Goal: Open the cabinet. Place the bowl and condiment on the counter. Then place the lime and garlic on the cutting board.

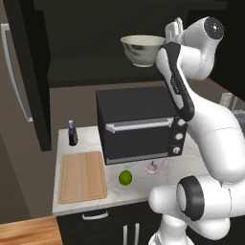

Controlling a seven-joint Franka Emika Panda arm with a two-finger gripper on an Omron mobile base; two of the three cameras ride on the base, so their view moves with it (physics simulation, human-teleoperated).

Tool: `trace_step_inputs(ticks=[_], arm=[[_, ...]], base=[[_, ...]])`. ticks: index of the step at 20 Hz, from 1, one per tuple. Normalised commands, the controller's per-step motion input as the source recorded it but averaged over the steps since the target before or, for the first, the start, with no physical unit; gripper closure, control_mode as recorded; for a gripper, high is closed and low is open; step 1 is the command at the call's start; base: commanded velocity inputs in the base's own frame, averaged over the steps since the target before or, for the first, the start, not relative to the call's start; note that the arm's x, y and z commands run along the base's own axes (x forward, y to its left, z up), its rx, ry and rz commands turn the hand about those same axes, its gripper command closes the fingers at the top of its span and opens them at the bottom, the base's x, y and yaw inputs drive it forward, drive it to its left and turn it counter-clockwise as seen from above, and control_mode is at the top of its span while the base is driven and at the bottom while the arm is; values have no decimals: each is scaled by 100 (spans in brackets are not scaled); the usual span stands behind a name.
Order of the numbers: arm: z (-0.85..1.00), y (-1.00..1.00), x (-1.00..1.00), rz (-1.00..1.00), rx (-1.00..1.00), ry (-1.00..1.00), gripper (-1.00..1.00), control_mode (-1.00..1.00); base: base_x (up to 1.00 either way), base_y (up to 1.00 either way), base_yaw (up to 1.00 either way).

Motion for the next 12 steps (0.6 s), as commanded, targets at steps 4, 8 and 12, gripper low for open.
trace_step_inputs(ticks=[4, 8, 12], arm=[[11, 5, 33, 11, -1, 0, -100, -100], [0, -10, 32, 15, 0, 8, -100, -100], [0, -6, 43, 7, 0, 1, -100, -100]], base=[[0, 0, 0], [0, 0, 0], [0, 0, 0]])
